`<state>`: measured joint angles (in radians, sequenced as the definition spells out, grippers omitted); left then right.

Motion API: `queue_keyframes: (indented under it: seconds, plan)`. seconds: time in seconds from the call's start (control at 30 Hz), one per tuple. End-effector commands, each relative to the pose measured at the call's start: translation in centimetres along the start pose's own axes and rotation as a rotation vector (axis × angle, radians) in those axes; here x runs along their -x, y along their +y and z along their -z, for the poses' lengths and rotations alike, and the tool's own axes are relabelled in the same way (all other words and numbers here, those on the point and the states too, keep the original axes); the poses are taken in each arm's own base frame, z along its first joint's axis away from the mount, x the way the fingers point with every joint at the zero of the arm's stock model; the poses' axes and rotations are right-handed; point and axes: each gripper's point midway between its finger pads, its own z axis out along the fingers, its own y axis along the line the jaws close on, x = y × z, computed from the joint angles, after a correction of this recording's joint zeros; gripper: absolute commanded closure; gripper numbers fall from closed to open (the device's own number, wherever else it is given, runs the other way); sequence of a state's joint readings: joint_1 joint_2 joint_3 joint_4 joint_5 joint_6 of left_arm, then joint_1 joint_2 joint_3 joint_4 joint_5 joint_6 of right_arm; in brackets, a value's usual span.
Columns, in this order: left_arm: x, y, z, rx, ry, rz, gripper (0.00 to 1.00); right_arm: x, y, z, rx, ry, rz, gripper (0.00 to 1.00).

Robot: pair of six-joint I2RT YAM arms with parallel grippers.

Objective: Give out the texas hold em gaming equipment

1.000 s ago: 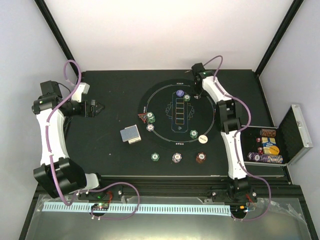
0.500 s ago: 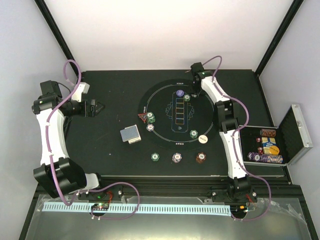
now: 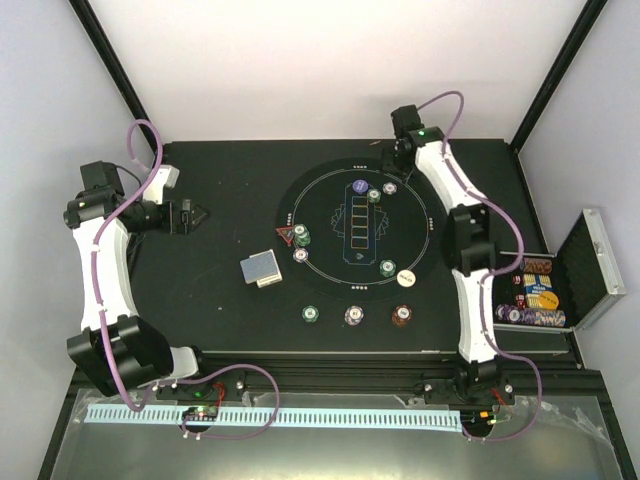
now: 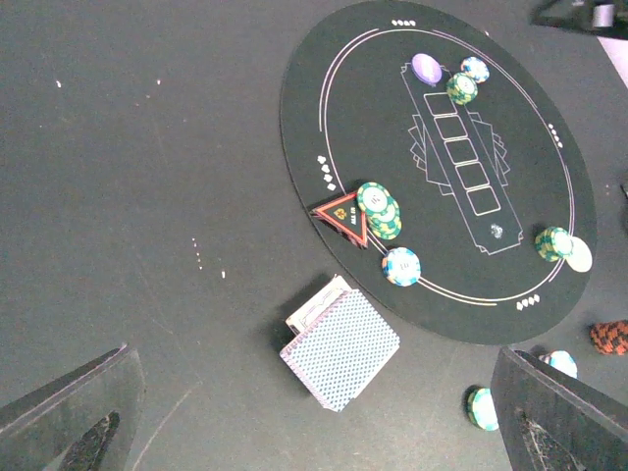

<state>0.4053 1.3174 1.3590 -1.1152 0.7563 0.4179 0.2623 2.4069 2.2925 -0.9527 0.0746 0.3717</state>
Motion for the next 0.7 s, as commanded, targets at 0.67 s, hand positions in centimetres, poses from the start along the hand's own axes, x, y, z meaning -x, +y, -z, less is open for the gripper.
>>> queue_keyframes:
  seconds: [0.67]
  plan:
    - [-0.1,-2.2,2.3,0.018,-0.052,-0.050,0.01,-35.4,9.0,14.9,0.237,0.172,0.359,0.16]
